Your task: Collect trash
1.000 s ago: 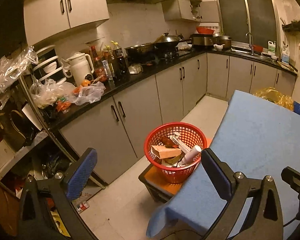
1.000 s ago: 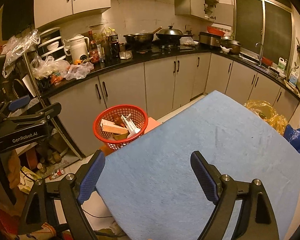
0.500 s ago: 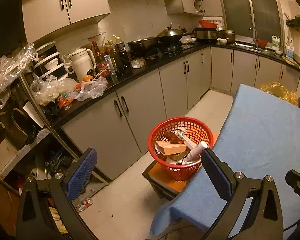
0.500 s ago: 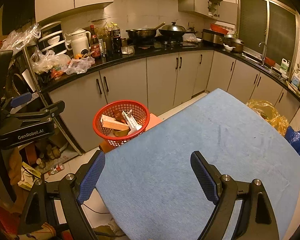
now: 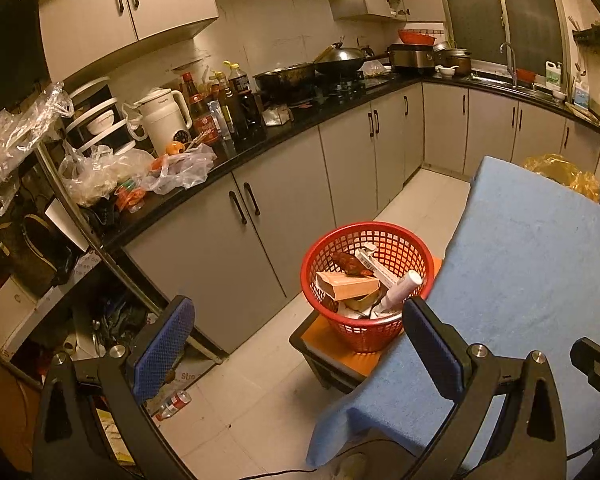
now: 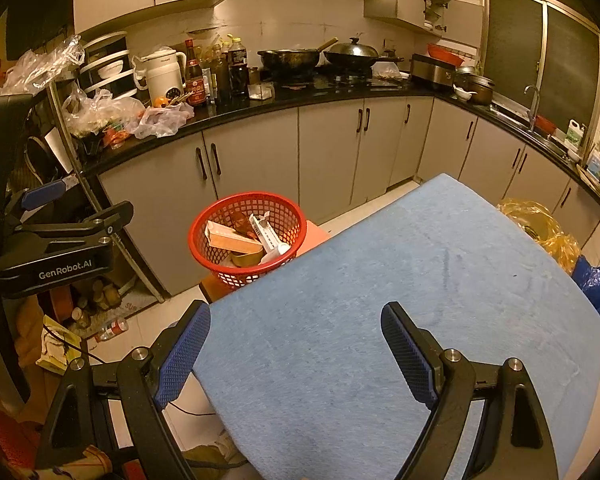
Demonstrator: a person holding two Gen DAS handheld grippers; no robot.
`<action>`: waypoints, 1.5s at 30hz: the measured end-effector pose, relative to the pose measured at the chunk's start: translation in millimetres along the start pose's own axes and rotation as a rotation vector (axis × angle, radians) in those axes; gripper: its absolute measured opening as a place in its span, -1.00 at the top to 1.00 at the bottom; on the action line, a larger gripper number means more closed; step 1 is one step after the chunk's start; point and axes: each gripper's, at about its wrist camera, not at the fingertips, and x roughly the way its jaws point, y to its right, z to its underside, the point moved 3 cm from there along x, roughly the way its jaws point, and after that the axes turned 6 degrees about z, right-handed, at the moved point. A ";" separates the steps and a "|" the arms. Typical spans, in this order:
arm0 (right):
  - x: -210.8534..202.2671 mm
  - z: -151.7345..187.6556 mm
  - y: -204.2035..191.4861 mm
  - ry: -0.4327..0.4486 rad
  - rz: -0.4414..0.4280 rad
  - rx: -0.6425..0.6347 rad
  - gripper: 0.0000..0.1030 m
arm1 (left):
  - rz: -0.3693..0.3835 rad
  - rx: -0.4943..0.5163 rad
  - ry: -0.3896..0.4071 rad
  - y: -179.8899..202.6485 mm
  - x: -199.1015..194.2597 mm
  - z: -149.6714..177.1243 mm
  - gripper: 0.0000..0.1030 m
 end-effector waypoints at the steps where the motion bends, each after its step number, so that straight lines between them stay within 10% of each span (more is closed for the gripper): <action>1: 0.4 -0.1 -0.7 -0.001 0.000 -0.001 -0.75 | 0.000 0.000 -0.001 0.0 0.6 -0.4 -1.00; 45: 15.7 -1.0 -14.2 -0.036 -0.029 -0.038 -0.75 | -0.005 0.009 -0.029 -8.2 9.3 9.7 -1.00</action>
